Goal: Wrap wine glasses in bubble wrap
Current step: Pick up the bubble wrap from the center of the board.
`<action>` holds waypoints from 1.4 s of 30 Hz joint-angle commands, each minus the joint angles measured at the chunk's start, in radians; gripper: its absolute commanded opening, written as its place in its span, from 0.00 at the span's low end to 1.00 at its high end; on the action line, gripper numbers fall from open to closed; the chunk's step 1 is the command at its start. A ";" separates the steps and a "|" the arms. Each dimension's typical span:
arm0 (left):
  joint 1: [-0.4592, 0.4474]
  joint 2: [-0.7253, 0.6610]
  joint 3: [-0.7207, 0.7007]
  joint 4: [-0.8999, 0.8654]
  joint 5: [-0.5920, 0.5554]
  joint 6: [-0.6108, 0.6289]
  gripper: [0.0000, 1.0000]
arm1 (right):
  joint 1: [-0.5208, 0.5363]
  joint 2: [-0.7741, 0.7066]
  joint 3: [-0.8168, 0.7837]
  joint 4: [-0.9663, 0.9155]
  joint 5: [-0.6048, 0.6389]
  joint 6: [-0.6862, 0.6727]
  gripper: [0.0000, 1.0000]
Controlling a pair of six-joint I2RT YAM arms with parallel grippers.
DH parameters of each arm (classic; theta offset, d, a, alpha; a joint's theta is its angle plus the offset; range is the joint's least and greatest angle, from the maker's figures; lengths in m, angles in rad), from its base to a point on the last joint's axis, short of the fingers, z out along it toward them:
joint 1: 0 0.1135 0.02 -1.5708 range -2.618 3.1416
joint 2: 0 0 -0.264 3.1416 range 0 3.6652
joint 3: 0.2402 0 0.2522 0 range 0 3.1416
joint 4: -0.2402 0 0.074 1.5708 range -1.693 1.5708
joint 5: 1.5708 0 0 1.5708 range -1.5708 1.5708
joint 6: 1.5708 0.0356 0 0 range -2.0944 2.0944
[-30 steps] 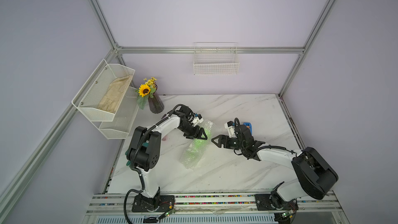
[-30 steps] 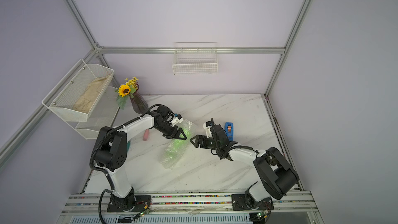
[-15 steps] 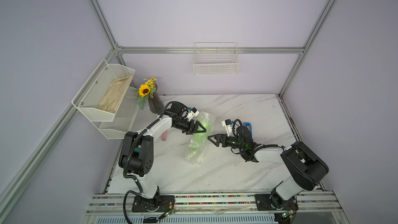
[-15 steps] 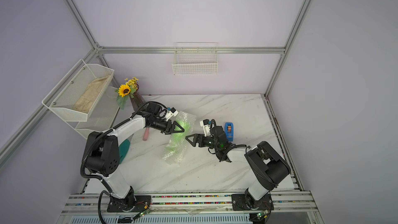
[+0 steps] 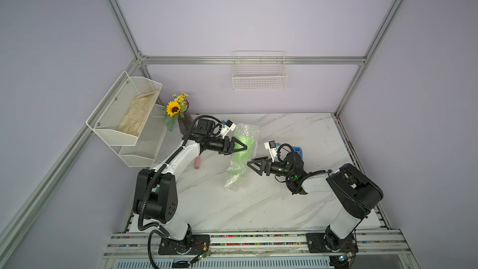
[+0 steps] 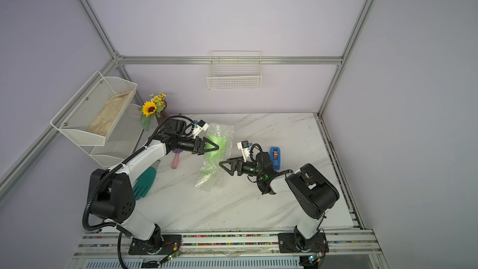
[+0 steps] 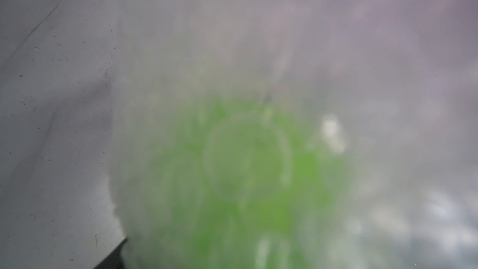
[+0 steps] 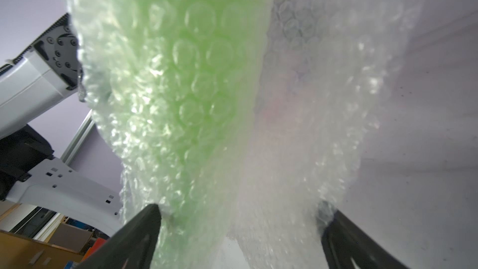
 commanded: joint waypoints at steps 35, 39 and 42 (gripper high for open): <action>0.039 -0.135 -0.213 0.377 -0.180 -0.254 0.92 | 0.118 -0.173 0.274 -0.731 0.320 -0.233 0.04; 0.074 -0.168 -0.233 0.339 -0.221 -0.229 0.96 | 0.117 -0.181 0.340 -0.963 0.401 -0.363 0.01; 0.084 -0.171 -0.222 0.268 -0.264 -0.191 0.97 | 0.117 -0.170 0.380 -1.082 0.446 -0.405 0.00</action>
